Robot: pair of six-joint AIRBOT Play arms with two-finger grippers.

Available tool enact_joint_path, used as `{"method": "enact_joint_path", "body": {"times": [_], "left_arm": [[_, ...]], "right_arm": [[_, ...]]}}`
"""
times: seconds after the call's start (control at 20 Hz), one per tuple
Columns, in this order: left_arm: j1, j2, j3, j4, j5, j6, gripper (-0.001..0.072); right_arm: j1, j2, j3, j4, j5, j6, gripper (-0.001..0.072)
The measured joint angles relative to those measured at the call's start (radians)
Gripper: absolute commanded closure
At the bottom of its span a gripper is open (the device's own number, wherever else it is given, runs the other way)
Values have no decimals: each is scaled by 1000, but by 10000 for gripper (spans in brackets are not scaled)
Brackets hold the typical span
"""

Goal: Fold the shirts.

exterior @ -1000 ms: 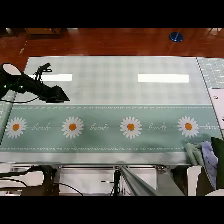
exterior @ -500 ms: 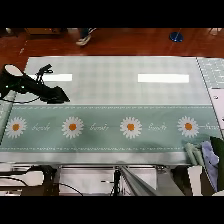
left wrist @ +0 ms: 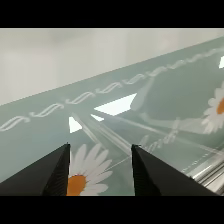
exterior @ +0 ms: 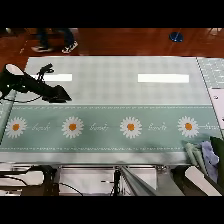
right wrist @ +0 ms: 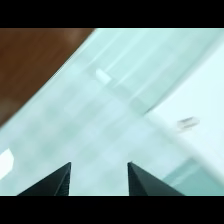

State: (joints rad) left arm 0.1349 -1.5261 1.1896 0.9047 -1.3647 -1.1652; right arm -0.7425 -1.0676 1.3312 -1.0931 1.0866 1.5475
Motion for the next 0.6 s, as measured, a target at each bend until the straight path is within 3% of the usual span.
{"method": "enact_joint_path", "body": {"times": [0.05,0.1,0.15,0.2,0.4,0.6], "left_arm": [[-16,9,16,-10,-6,1,253],[-38,21,37,-10,-13,1,295],[-69,37,66,1,-11,1,387],[-105,52,96,32,-4,2,402],[-278,90,214,330,14,-89,396],[-399,96,254,559,-58,-202,380]], "right_arm": [[122,-44,11,-16,46,-23,296],[251,-92,20,-75,109,-47,296],[368,-135,26,-147,171,-66,299],[486,-178,31,-240,239,-86,301],[807,-287,38,-539,431,-132,308],[911,-315,25,-561,486,-135,337]]}}
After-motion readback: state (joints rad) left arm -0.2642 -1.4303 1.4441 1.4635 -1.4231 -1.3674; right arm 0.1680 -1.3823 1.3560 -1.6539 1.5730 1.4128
